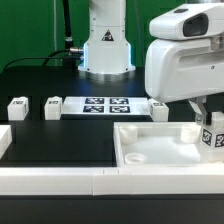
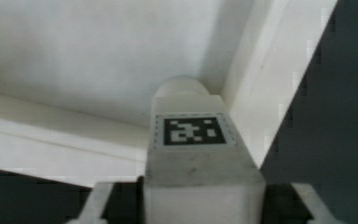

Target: Assemble square table

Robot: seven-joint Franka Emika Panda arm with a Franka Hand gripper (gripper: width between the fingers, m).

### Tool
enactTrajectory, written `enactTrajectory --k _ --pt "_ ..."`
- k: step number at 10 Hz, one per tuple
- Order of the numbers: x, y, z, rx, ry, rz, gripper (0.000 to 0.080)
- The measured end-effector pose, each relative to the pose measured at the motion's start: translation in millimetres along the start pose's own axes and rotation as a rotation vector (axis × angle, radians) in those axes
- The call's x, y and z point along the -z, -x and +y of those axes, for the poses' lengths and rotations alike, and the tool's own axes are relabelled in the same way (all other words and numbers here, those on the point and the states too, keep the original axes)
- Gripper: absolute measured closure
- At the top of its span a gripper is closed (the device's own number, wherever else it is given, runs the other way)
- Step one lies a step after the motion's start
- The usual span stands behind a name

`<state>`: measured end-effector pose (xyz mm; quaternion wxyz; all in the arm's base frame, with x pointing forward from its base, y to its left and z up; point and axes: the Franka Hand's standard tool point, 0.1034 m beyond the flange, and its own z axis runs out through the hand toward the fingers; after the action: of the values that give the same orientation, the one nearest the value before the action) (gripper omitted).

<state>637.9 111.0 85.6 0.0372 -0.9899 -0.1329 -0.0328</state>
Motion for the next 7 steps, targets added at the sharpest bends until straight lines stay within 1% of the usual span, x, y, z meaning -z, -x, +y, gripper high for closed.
enactTrajectory --k 2,7 --pt "-0.2 -0.4 0.5 -0.172 -0.002 0.004 0.0516" --pt "-1.2 0.3 1.8 -0.79 -0.022 0.003 0.0515"
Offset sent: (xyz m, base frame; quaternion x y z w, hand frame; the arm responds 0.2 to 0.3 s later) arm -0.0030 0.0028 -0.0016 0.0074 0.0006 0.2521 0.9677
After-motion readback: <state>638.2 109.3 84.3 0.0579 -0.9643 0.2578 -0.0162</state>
